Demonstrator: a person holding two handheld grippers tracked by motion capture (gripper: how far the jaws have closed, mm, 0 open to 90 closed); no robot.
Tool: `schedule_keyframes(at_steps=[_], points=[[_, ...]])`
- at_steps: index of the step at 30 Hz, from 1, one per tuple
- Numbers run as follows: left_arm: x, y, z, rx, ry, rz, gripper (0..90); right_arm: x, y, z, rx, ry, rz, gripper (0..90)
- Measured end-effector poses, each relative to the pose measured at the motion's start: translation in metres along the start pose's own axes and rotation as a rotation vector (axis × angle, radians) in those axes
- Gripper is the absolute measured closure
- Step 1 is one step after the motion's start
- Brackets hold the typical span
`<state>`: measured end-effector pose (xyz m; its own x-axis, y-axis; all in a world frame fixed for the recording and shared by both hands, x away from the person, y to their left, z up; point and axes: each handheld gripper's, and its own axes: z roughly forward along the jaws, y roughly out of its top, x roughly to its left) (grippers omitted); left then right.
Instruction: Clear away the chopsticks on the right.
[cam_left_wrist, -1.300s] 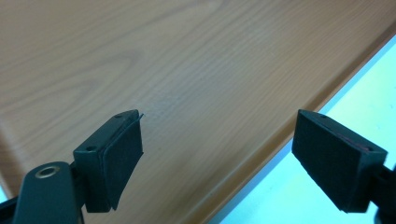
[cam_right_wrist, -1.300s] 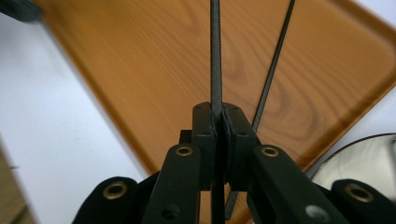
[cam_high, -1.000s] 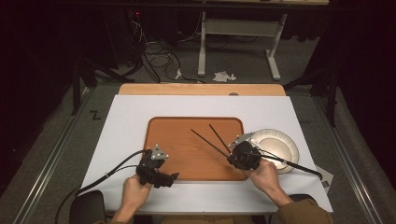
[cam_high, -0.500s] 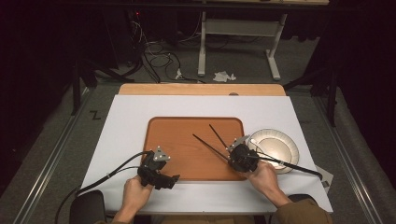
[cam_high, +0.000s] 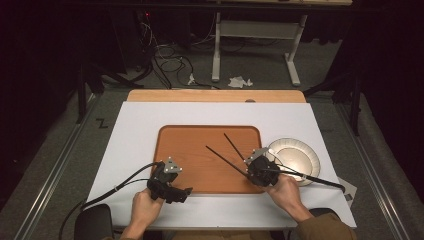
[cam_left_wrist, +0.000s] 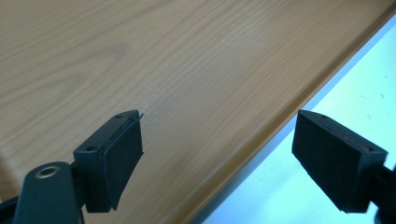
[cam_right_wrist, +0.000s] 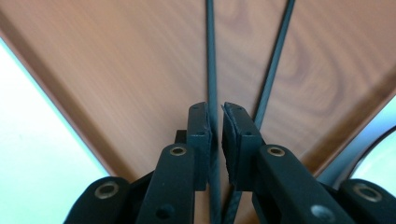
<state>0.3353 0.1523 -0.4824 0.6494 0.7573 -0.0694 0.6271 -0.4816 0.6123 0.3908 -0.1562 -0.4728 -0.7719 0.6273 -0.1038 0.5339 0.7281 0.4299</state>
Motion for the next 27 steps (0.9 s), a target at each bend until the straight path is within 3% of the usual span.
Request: schedule_keyframes(at_steps=[4,7,13,19,23,27], points=[[0.001,0.001,0.003,0.012,-0.001,-0.002,16.5,-0.004,0.008,0.003,-0.048,0.025,0.001,85.2],[0.001,0.001,0.003,0.014,0.0,-0.005,16.5,-0.001,0.009,0.007,-0.036,0.053,-0.008,87.0],[-0.001,0.0,0.004,0.018,-0.004,-0.007,16.5,0.002,0.008,0.011,-0.034,0.064,-0.027,87.4],[-0.001,0.0,0.004,0.016,-0.003,-0.009,16.5,-0.002,0.009,0.017,0.017,0.034,-0.01,87.2],[-0.001,0.0,0.002,0.007,-0.003,-0.001,16.6,-0.007,0.008,0.017,0.026,-0.008,0.001,86.8],[-0.002,-0.001,-0.001,-0.008,-0.003,0.0,16.5,-0.009,0.008,0.017,0.026,-0.021,0.017,86.6]])
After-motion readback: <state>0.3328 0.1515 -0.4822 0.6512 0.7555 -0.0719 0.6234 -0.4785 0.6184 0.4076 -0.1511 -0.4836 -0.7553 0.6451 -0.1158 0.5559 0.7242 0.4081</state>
